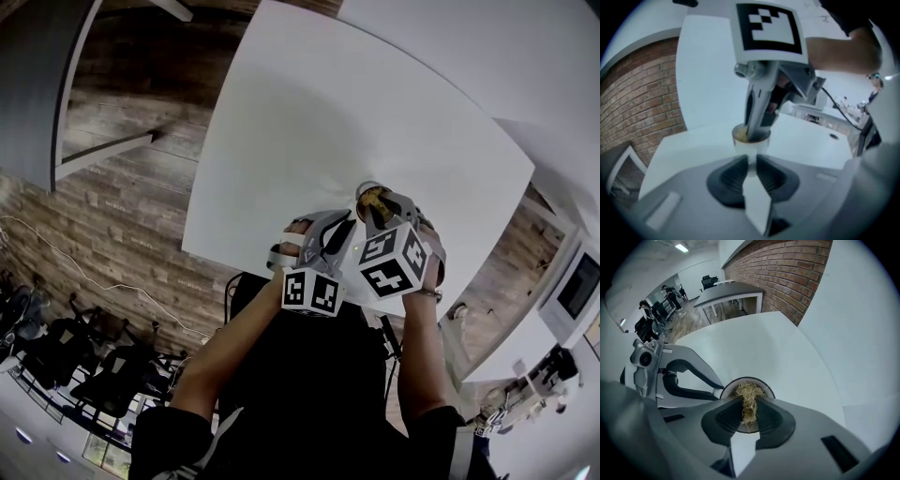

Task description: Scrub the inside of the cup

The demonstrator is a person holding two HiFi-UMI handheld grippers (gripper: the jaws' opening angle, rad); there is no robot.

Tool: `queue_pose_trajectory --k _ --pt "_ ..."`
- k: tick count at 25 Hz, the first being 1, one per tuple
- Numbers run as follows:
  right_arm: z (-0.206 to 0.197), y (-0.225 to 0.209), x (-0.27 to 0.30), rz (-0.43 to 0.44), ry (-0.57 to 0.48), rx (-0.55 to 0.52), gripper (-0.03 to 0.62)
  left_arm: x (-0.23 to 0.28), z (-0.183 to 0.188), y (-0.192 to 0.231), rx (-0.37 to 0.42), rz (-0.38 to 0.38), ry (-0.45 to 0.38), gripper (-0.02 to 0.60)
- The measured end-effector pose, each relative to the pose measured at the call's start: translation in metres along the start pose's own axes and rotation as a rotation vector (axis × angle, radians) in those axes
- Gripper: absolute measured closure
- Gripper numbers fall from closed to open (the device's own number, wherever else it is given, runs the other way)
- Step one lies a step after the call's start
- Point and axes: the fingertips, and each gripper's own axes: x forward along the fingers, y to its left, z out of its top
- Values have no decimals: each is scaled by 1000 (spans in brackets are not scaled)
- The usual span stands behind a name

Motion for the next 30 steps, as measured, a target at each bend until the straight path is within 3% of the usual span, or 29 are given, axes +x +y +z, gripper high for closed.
queue_pose_trajectory --k 9,16,20,24,30 --pt "-2 10 -59 106 -23 -5 539 -2 2 4 -30 19 -9 522" --pt "-8 10 -13 147 79 -17 539 -1 2 4 -23 28 -10 522" --pt "-6 13 2 113 92 -44 539 -2 2 4 -15 31 -10 520" --pt "-1 12 -3 56 20 -29 539 -2 1 3 -17 31 -8 522" --pt "8 -6 -35 -43 -240 212 539 -3 1 3 -16 34 -13 522"
